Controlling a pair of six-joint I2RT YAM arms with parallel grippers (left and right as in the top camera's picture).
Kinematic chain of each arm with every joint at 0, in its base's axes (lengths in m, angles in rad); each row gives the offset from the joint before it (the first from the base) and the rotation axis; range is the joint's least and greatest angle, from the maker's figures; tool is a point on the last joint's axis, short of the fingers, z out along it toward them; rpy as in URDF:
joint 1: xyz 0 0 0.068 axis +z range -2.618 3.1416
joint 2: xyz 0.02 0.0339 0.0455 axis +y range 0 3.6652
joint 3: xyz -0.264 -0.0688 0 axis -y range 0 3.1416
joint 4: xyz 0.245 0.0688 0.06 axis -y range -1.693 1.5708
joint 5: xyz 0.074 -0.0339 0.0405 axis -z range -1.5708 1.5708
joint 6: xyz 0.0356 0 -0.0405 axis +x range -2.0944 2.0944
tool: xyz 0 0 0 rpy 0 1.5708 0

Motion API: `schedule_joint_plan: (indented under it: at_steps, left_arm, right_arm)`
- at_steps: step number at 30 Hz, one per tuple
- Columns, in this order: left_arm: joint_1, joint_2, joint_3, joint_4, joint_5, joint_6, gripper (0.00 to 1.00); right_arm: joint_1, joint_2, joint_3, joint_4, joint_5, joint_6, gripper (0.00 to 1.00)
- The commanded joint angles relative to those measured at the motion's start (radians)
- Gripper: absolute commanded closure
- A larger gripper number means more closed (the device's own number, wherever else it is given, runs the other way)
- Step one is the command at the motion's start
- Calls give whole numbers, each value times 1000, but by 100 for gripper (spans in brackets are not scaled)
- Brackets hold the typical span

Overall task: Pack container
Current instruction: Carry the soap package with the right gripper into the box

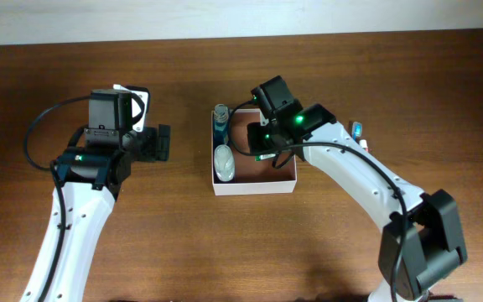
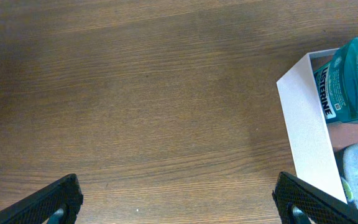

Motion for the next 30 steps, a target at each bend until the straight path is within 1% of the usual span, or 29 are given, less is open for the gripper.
schedule_joint_plan:
  at_steps: [1, 20, 30]
  left_arm:
    - [3, 5, 3, 2, 7, 16, 1]
    - [3, 5, 3, 2, 7, 16, 0]
    - [3, 5, 3, 2, 7, 16, 1]
  right_arm:
    - [9, 32, 19, 18, 2, 9, 71]
    - [8, 164, 18, 85, 6, 9, 70]
    - [7, 183, 18, 102, 6, 9, 70]
